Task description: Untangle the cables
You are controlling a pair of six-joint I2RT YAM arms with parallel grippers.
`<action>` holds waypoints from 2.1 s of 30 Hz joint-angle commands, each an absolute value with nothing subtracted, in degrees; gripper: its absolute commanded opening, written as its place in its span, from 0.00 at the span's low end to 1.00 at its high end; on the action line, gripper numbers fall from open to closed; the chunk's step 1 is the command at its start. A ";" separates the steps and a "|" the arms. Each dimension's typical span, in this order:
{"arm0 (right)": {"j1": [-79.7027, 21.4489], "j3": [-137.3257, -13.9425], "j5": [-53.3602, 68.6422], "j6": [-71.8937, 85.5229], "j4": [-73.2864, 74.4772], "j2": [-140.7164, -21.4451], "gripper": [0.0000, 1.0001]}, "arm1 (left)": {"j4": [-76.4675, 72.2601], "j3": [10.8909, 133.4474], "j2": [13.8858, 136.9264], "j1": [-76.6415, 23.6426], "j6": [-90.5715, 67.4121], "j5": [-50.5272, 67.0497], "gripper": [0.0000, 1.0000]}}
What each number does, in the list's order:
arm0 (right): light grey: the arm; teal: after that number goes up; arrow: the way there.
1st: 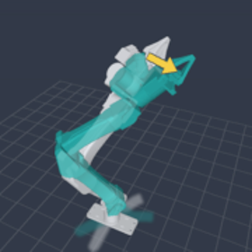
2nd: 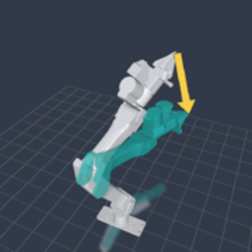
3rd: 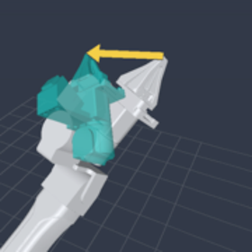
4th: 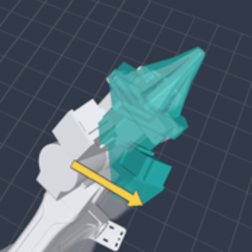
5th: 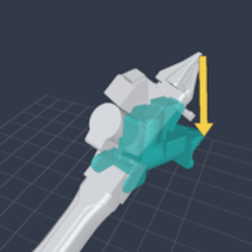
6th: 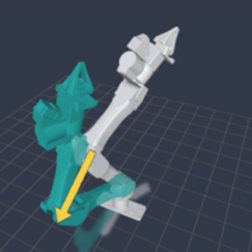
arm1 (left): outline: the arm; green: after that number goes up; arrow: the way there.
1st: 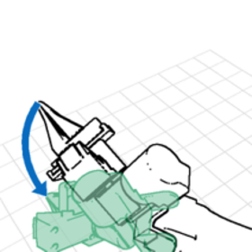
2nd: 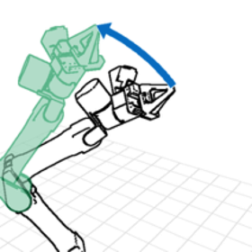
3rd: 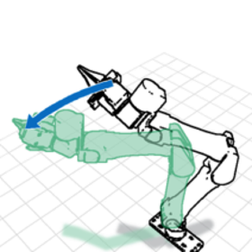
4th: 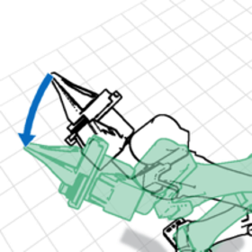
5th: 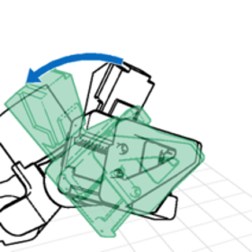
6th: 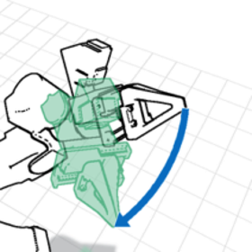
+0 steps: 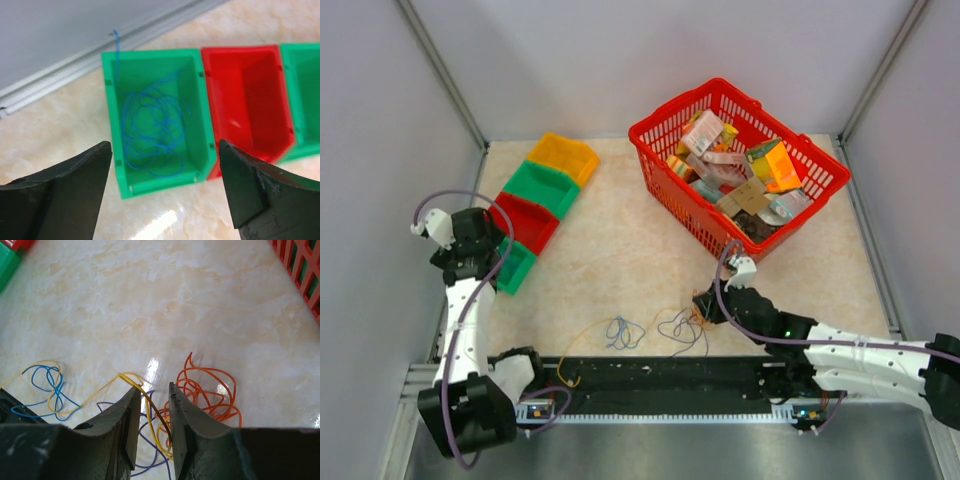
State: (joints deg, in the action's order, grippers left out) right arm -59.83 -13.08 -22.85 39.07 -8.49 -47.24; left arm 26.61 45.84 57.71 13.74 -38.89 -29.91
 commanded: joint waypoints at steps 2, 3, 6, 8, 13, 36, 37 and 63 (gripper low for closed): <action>-59.33 -14.06 -18.57 34.12 -12.82 -49.82 0.31 | 18.39 42.37 51.68 12.49 -35.52 -4.80 0.81; -59.33 -14.85 -14.98 31.84 -14.40 -50.79 0.34 | 17.85 42.10 52.46 11.44 -33.85 2.48 0.80; -59.50 -17.92 -6.08 27.25 -15.20 -55.18 0.40 | 20.46 43.50 56.85 6.44 -26.91 20.87 0.68; -59.94 -19.24 -3.26 25.50 -16.08 -57.38 0.44 | 23.63 42.90 58.62 -0.06 -23.57 23.72 0.64; -63.36 -23.72 -2.29 22.07 -14.68 -60.73 0.56 | 23.56 35.61 56.96 -18.43 -24.42 26.11 0.59; -64.42 -28.92 -4.30 30.32 -10.64 -71.11 0.63 | 22.05 23.81 53.96 -41.57 -42.28 10.64 0.59; -64.42 -28.48 -4.48 30.32 -10.20 -70.58 0.63 | 22.93 24.25 54.23 -41.75 -41.75 10.20 0.59; -61.79 -21.97 -14.15 36.73 -6.42 -62.84 0.60 | 24.07 25.31 56.35 -43.07 -42.81 6.25 0.15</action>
